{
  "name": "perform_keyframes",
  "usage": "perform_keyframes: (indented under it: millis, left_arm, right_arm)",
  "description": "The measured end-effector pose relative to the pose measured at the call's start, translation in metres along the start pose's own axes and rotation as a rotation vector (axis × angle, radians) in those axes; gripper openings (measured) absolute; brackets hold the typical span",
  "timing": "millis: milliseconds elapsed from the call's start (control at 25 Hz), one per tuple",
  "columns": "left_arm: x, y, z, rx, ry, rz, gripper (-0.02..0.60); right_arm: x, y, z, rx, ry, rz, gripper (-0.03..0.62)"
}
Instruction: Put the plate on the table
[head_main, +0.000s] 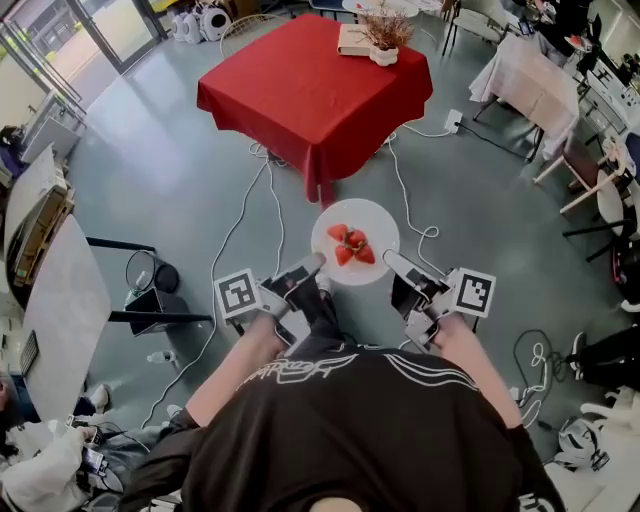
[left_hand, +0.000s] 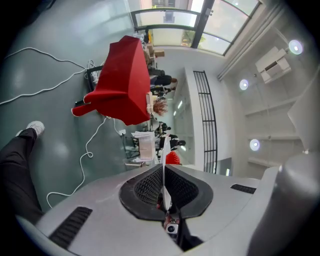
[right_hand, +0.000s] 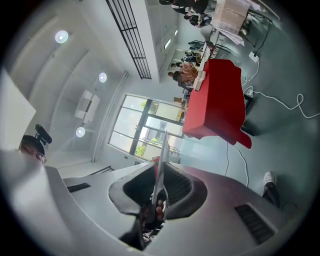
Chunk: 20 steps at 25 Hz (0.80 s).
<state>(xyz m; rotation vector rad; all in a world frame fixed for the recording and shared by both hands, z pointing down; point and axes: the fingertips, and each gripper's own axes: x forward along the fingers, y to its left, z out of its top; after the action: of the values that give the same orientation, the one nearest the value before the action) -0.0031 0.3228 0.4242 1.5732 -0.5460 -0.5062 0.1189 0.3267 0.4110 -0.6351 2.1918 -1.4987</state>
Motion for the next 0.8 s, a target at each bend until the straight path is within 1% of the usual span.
perform_keyframes:
  millis: [160,320,480,640,720,800]
  left_arm:
    - [0.03,0.009,0.071,-0.02,0.025,0.019,0.015]
    - [0.069,0.012,0.167,-0.038,0.055,0.023,0.015]
    - [0.086,0.01,0.217,-0.018,0.069,0.018,0.015]
    - [0.106,0.004,0.289,-0.007,0.088,0.007,0.015]
    - [0.112,0.003,0.309,-0.007,0.098,0.001,0.015]
    - [0.119,0.003,0.319,-0.018,0.107,-0.006,0.015]
  right_arm:
    - [0.058,-0.026,0.04,0.055,-0.018,-0.03,0.035]
    - [0.137,-0.052,0.096,0.073,-0.03,-0.064,0.035]
    - [0.178,-0.06,0.125,0.071,-0.044,-0.061,0.035]
    - [0.241,-0.069,0.161,0.07,-0.061,-0.064,0.035]
    - [0.257,-0.073,0.171,0.068,-0.071,-0.068,0.035]
    - [0.265,-0.075,0.179,0.07,-0.078,-0.075,0.035]
